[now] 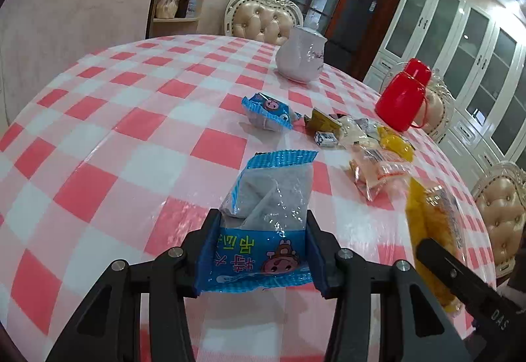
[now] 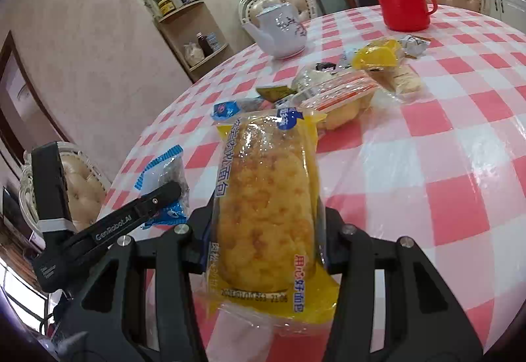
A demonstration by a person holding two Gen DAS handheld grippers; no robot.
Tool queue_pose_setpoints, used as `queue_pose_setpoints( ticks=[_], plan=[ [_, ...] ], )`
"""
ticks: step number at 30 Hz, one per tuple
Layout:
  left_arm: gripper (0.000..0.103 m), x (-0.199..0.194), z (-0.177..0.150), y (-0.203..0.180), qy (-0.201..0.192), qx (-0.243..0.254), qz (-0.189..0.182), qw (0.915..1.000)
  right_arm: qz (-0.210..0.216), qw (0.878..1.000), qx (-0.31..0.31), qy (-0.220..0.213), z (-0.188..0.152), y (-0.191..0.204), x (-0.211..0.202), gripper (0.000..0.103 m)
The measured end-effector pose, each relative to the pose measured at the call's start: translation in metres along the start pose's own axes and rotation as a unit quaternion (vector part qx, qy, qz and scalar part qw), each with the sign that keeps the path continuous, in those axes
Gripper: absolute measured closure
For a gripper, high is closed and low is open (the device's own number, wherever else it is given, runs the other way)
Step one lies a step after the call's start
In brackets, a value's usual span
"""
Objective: Organize snacks
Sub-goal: 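Carry both packets to the clear bin and open both grippers over it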
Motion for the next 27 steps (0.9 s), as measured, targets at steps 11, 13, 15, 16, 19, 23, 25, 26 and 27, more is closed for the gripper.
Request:
queue_pose_setpoints(
  ticks=[11, 13, 15, 16, 19, 23, 25, 26, 27],
  plan=[
    [0.054, -0.020, -0.021, 0.009, -0.007, 0.012, 0.018, 0.9997, 0.027, 0.999, -0.031, 0.014, -0.013, 0.026, 0.002, 0.052],
    [0.054, -0.026, -0.022, 0.012, -0.012, 0.013, 0.023, 0.9996, 0.029, 0.999, -0.036, 0.015, -0.014, 0.030, 0.002, 0.052],
    [0.054, -0.033, -0.024, 0.015, -0.017, 0.016, 0.029, 0.9993, 0.032, 0.999, -0.040, 0.016, -0.015, 0.033, 0.003, 0.052],
    [0.054, -0.036, -0.025, 0.016, -0.018, 0.018, 0.034, 0.9991, 0.034, 0.998, -0.042, 0.017, -0.017, 0.035, 0.002, 0.052],
    [0.054, -0.044, -0.030, 0.021, -0.017, 0.021, 0.039, 0.9989, 0.040, 0.998, -0.047, 0.020, -0.019, 0.039, 0.003, 0.052],
    [0.054, -0.054, -0.036, 0.030, -0.014, 0.022, 0.044, 0.9987, 0.052, 0.997, -0.055, 0.025, -0.024, 0.047, 0.005, 0.052],
    [0.054, -0.062, -0.040, 0.038, -0.015, 0.015, 0.045, 0.9987, 0.060, 0.996, -0.058, 0.030, -0.026, 0.051, 0.006, 0.052],
    [0.054, -0.065, -0.042, 0.041, -0.017, 0.016, 0.049, 0.9985, 0.064, 0.996, -0.061, 0.033, -0.029, 0.055, 0.006, 0.052],
    [0.054, -0.070, -0.043, 0.046, -0.018, 0.016, 0.052, 0.9984, 0.069, 0.995, -0.067, 0.039, -0.033, 0.060, 0.008, 0.052]
  ],
)
Point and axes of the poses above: each gripper's, at about its wrist camera, not at the fingertips, and x roughly the way its jaws point, y to its left, z to its top, the point moved 6 cm from there along x, roughly the way its jaws point, and after that the axes turned 1 degree about z, right-handed, at the moved point
